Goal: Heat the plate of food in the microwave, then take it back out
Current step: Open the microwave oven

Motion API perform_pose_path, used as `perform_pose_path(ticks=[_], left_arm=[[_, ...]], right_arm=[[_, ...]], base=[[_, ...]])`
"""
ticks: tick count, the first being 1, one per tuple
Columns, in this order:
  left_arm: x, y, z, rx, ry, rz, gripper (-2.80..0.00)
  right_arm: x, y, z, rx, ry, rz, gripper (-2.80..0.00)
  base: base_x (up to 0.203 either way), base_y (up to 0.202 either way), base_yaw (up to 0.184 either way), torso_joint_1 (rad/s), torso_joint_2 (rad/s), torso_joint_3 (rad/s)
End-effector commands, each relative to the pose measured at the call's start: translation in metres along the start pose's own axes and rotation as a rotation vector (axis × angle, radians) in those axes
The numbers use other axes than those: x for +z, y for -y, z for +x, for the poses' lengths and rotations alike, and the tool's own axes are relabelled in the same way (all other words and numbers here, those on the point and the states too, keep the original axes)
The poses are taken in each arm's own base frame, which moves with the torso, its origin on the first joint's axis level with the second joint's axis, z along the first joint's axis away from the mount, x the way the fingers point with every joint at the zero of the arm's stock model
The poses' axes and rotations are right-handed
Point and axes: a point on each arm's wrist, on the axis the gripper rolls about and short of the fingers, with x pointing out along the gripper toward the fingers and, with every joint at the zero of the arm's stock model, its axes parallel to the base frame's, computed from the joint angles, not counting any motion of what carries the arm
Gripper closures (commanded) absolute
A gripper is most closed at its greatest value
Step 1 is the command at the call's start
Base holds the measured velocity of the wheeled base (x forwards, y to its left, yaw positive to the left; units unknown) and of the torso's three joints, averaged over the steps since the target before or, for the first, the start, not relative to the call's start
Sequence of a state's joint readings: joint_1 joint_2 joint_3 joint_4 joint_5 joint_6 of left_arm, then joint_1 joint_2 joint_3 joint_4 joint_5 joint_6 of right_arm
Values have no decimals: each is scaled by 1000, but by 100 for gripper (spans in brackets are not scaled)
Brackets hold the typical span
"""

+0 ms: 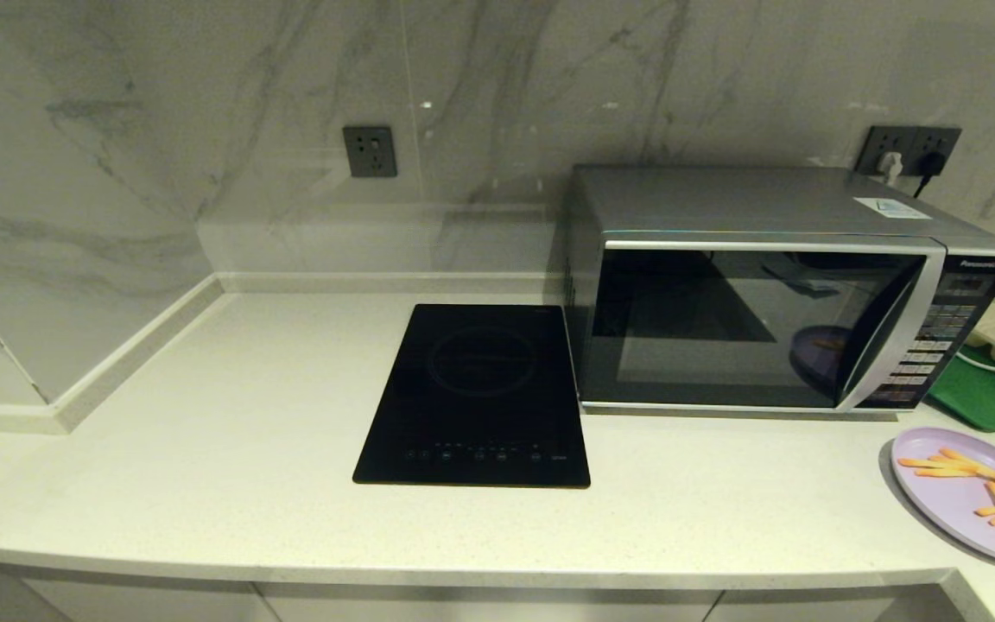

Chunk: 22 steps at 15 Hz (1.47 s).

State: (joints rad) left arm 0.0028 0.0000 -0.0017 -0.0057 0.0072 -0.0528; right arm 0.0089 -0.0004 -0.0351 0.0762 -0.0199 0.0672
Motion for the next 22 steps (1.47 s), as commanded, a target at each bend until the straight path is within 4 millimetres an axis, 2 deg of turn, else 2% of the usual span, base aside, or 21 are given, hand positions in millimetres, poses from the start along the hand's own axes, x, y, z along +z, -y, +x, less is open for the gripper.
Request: perform_pose_path(ticks=[1,13,14,22], left_arm=[[0,0,0,1,0,-1,0],[0,0,0,1,0,-1,0],[0,0,0,1,0,-1,0],[0,0,0,1,0,-1,0]], right_arm=[[0,0,0,0,1,-1,0],[0,0,0,-11,-3,2,0],[0,0,0,-12,-3,2,-280],[0,0,0,-6,-3,-6,-280]], base=[[0,0,0,0,0,0],[0,0,0,0,0,0],[0,0,0,0,0,0],[0,0,0,0,0,0]])
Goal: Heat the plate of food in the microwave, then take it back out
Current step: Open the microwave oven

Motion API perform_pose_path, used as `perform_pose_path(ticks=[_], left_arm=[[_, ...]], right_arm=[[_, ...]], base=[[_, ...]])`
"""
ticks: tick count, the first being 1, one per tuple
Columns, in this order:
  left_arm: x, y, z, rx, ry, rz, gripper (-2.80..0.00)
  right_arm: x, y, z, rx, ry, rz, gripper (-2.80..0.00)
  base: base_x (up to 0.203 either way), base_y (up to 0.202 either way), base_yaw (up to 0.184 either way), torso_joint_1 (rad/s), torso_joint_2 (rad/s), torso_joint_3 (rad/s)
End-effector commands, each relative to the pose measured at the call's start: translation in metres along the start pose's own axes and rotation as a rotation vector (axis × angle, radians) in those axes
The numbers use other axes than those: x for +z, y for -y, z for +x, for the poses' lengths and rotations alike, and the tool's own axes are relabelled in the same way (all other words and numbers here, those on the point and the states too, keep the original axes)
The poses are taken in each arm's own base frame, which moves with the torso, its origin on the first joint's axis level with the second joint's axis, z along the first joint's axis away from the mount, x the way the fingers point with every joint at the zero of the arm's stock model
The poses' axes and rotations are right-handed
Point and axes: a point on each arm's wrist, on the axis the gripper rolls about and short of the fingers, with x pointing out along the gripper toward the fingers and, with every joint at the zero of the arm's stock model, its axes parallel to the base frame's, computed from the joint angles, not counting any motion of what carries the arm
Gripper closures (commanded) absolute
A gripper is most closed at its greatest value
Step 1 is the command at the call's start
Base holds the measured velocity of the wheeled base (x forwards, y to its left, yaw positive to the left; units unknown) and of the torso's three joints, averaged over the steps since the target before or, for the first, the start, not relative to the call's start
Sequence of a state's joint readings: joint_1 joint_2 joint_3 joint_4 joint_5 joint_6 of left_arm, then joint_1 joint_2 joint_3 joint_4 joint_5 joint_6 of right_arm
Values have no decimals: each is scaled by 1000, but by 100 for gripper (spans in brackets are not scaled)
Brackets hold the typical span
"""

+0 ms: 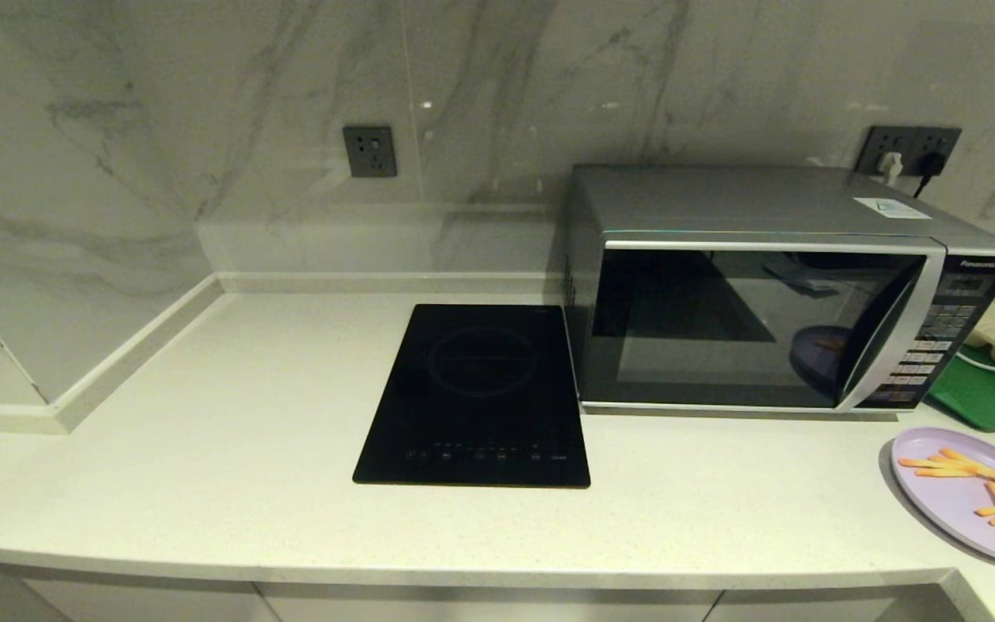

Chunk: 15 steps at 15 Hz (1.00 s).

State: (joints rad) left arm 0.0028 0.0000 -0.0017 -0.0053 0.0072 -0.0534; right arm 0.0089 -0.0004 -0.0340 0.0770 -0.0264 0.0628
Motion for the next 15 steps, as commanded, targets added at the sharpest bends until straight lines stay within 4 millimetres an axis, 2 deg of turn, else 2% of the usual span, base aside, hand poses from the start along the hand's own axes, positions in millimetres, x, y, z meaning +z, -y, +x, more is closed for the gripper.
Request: perform_pose_path(ticks=[1,4,6,8,11,13,15], left_arm=[[0,0,0,1,1,0,0],[0,0,0,1,1,0,0],[0,0,0,1,1,0,0],[0,0,0,1,1,0,0],[0,0,0,1,1,0,0],[0,0,0,1,1,0,0],[0,0,0,1,1,0,0]], right_arm=[[0,0,0,1,0,-1,-280],[3,0,-1,-20,5,-3,-280],[33,-1,-6,-18,48,6,-280],[74,-4,1,-23,26,5,-280],[125,-5,42,-170,-98,-61,-280],[147,-4,80,-319,-179,-160,-280],[158,-3,123,-450,-237,-224,-280]], base=[[0,0,0,0,0,0],[0,0,0,0,0,0],[0,0,0,0,0,0],[0,0,0,0,0,0],[0,0,0,0,0,0],[0,0,0,0,0,0],[0,0,0,0,0,0]])
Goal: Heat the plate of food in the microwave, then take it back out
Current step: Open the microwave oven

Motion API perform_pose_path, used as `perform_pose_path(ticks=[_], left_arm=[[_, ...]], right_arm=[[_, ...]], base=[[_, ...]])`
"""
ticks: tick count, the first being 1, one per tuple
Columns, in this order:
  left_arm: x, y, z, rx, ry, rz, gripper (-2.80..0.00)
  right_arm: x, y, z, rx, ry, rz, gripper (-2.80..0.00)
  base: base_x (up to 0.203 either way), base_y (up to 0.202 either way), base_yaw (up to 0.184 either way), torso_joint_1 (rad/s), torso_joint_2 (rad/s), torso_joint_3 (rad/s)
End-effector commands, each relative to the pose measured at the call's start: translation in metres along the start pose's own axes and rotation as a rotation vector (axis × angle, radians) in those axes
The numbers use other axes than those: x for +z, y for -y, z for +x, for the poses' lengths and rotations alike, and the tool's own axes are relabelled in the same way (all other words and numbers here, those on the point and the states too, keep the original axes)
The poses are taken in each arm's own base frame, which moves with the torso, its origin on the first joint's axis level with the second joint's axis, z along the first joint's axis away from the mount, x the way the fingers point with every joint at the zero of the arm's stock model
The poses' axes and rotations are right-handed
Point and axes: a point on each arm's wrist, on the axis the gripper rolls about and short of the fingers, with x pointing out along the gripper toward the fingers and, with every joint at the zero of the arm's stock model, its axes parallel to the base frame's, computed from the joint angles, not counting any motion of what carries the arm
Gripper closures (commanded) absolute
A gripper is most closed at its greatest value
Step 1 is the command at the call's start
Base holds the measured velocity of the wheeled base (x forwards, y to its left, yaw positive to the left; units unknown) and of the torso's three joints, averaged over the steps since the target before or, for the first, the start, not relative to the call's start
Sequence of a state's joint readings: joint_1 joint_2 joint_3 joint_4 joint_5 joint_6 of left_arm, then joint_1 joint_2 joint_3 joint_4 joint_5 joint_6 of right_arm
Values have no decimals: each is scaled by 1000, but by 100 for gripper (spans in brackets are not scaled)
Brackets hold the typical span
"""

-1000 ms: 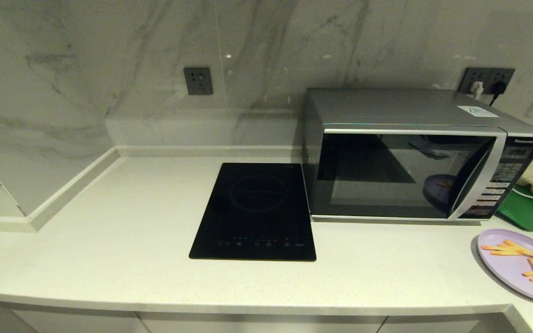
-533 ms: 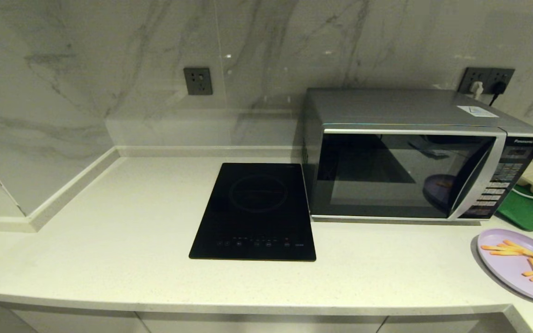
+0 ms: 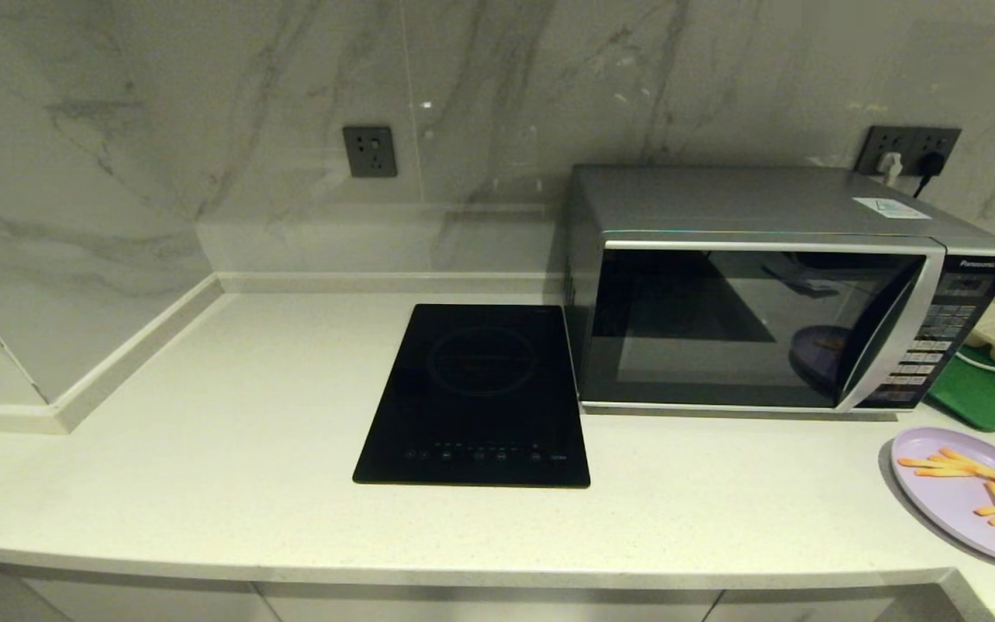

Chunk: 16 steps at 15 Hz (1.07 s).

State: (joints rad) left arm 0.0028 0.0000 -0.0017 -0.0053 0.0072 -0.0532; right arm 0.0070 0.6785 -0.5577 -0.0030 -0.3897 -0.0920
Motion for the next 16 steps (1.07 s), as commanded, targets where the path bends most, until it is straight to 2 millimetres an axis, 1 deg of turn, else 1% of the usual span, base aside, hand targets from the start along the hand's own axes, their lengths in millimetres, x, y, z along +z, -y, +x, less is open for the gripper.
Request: perform_pose_path(ticks=[1,3,5,6,8,10,14,16], left_arm=[[0,0,0,1,1,-2,0],[0,0,0,1,1,-1,0],[0,0,0,1,1,-1,0],[0,0,0,1,1,-1,0],[0,0,0,1,1,-1,0],[0,0,0,1,1,-1,0],[0,0,0,1,1,-1,0],[0,0,0,1,1,-2,0]], right_arm=[[14,-25,71,-140,-177,-108,-280],[25,-38,110,-215,-219,-137,-280],[33,-52,147,-252,-245,-141,-280],[33,-59,163,-264,-262,-147,-280],[22,-71,185,-292,-317,-183,-280],[3,-83,199,-324,-381,-237,-280],[-21,-103,216,-358,-437,-258,-280],[-23,-111,217,-348,-434,-245,-280]], base=[[0,0,0,0,0,0],[0,0,0,0,0,0],[0,0,0,0,0,0],[0,0,0,0,0,0],[0,0,0,0,0,0],[0,0,0,0,0,0],[0,0,0,0,0,0],[0,0,0,0,0,0]])
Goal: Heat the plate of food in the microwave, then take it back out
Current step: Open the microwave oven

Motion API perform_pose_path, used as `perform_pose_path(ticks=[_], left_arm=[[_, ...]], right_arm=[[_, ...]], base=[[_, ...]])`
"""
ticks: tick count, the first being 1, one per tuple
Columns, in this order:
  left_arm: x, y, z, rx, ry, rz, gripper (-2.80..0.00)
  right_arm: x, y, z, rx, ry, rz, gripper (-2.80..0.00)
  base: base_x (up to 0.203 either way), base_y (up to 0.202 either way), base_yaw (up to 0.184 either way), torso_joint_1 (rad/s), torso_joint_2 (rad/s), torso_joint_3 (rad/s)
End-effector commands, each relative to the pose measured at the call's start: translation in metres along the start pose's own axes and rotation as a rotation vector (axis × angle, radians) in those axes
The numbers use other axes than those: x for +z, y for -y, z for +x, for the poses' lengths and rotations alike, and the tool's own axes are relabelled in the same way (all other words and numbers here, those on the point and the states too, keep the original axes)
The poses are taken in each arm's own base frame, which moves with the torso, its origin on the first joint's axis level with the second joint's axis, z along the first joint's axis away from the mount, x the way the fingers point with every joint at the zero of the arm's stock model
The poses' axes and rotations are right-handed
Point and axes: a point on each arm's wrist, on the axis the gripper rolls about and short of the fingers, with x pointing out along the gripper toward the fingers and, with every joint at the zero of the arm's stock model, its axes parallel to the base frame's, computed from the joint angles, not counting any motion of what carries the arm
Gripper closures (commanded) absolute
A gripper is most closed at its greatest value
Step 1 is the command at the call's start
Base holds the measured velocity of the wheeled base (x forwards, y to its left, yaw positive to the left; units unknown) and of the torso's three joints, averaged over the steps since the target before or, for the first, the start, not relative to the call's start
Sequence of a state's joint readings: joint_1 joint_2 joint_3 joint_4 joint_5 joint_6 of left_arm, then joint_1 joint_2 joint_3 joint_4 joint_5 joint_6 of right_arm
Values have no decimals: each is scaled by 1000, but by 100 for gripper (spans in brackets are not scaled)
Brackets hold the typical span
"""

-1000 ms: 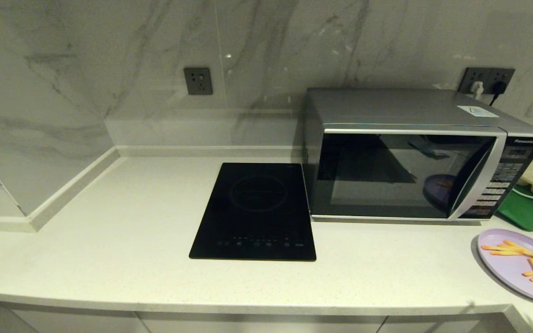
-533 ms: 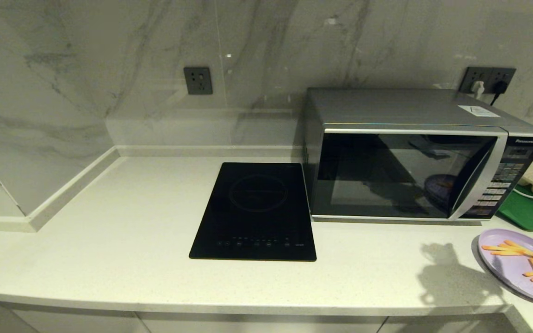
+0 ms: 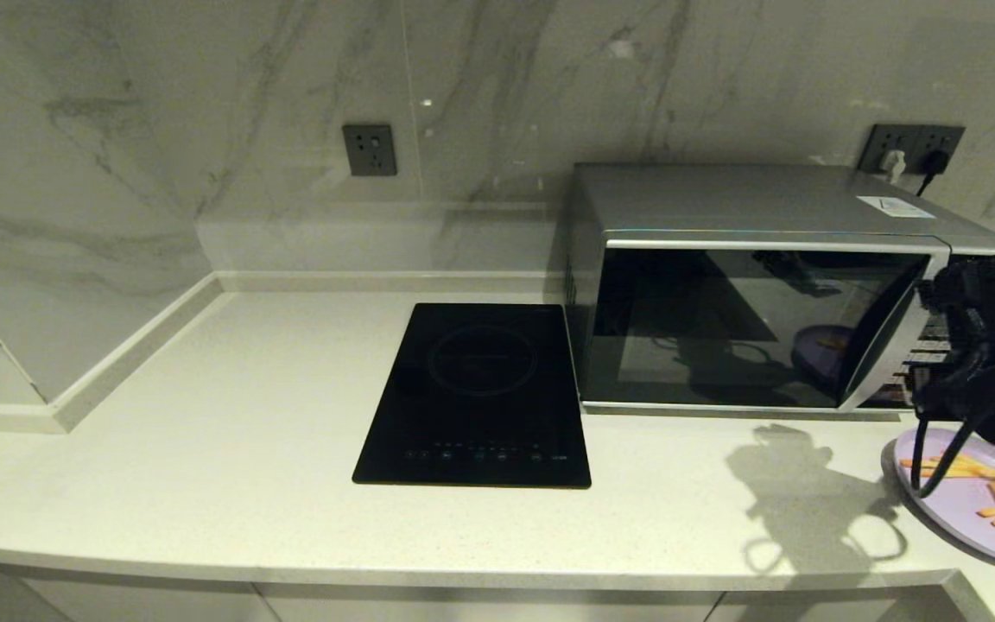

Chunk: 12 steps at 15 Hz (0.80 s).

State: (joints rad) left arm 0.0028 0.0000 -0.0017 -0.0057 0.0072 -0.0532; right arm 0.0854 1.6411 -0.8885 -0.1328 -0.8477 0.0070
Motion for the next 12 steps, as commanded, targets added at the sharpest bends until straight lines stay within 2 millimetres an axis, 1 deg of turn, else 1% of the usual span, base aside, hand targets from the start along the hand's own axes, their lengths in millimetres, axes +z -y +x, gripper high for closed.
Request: perform_pose_path(ticks=[1,7,12], left_arm=[[0,0,0,1,0,0,0],[0,0,0,1,0,0,0],[0,0,0,1,0,0,0]], right_arm=[[-4,-16,7,8,-20,-36,-280],[16,-41,28,3,-8,73,-280],[27,-57,44,-58,1,136,-280]], base=[[0,0,0,0,0,0],[0,0,0,0,0,0],[0,0,0,0,0,0]])
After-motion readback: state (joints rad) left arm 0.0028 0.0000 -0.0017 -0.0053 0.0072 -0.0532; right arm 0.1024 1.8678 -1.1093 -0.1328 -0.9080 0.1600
